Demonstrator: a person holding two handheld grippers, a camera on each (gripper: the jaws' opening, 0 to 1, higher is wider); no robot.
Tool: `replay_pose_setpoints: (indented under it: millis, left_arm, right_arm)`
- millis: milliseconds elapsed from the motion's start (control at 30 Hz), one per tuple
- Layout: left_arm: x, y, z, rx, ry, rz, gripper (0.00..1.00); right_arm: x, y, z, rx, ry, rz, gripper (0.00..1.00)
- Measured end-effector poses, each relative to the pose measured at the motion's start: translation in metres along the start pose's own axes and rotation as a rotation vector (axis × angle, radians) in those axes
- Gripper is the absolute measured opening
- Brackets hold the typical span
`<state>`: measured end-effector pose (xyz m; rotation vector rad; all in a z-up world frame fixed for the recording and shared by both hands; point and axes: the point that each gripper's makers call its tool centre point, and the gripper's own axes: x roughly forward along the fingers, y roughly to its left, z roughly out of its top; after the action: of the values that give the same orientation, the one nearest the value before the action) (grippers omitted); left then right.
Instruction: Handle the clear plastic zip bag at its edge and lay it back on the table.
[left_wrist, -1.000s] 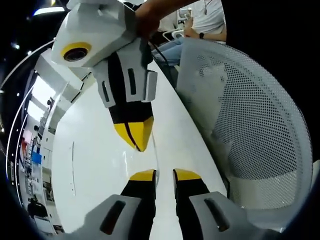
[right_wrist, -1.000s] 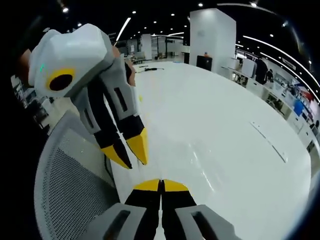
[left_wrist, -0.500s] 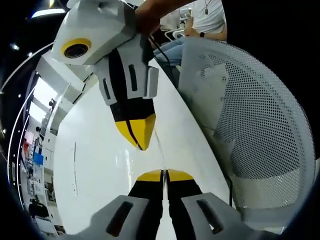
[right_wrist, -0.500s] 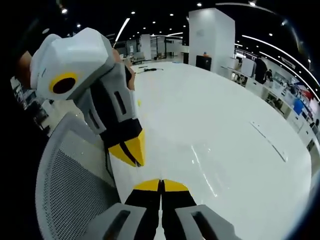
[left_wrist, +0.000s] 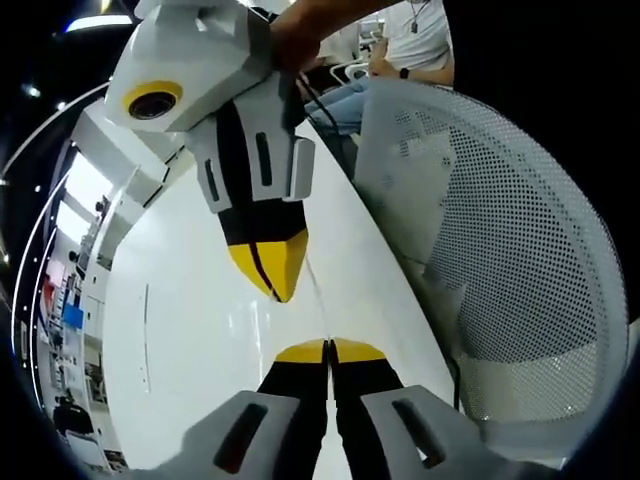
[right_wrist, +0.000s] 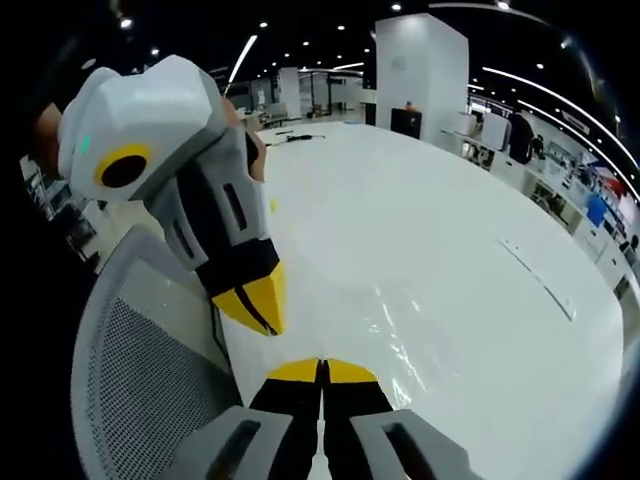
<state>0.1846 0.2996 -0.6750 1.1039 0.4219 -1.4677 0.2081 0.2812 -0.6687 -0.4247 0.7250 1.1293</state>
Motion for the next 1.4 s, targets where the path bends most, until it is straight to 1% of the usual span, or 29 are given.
replay_pose_setpoints:
  millis: [400,600,833,1133,1267,1400]
  left_arm:
    - [-0.001,-0.002,-0.005,-0.005,0.012,0.007,0.00]
    - [0.000,-0.001,-0.007,0.001,0.017,0.009,0.00]
    - [0.002,-0.002,-0.011,0.017,0.032,0.009,0.00]
    - [0.002,0.000,-0.011,0.011,0.028,0.021,0.00]
    - [0.002,0.000,-0.012,0.008,0.029,0.028,0.00]
    - [0.000,0.001,-0.010,0.001,0.024,0.037,0.00]
  right_arm:
    - [0.004,-0.005,0.003,-0.002,-0.007,-0.011,0.00]
    - [0.004,-0.011,0.007,0.000,-0.025,-0.036,0.00]
    - [0.001,-0.019,0.017,0.003,-0.065,-0.077,0.00]
    - [-0.006,-0.032,0.031,-0.003,-0.110,-0.143,0.00]
    - [-0.011,-0.038,0.040,-0.004,-0.144,-0.180,0.00]
    - [-0.015,-0.040,0.046,-0.003,-0.165,-0.196,0.00]
